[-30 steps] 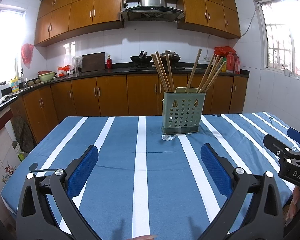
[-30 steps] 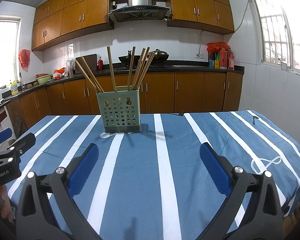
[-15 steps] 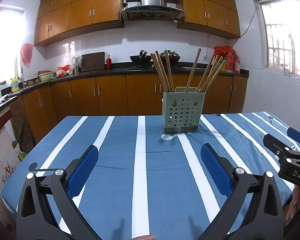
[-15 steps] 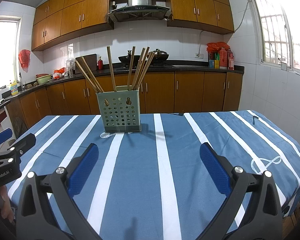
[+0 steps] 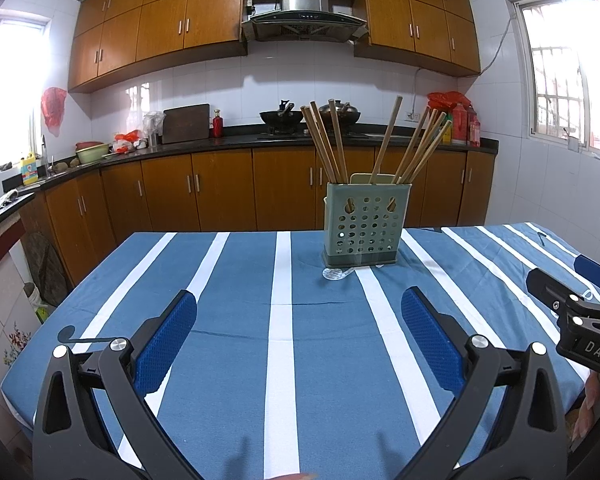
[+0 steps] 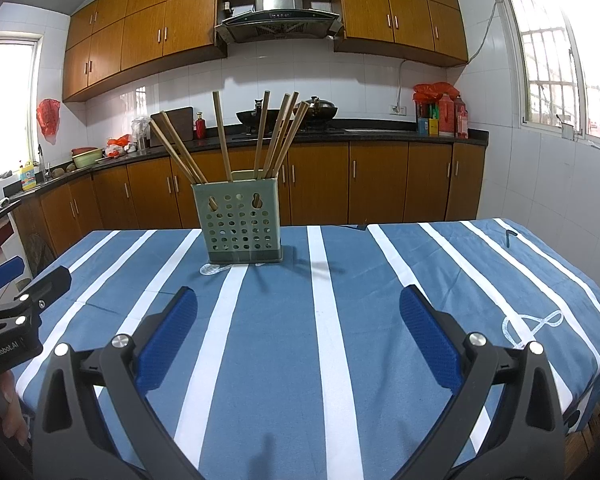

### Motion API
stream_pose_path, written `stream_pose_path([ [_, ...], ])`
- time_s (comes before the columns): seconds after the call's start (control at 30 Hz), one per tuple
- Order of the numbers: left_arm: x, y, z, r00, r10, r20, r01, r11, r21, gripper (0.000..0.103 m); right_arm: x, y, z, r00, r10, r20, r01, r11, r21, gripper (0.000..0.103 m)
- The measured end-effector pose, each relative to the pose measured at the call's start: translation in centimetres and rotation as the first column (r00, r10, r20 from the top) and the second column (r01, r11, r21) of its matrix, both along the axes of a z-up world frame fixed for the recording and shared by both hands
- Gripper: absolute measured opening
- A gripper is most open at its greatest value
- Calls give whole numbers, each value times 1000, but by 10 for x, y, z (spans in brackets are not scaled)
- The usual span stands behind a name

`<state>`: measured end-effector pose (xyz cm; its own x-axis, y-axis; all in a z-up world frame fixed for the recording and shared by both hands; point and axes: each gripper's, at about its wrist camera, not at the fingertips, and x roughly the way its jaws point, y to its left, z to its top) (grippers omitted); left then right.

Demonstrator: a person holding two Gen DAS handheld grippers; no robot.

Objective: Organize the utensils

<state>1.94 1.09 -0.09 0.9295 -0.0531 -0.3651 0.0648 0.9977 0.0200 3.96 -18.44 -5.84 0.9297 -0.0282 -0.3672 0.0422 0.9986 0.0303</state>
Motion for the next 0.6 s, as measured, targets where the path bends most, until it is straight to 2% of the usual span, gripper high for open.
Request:
stream_pose_path([
  [0.6,2,6,-4,1000,-5,-6,5,1000,-8,101,0,3,-2,1000,-1,-3,1,1000,4,99],
])
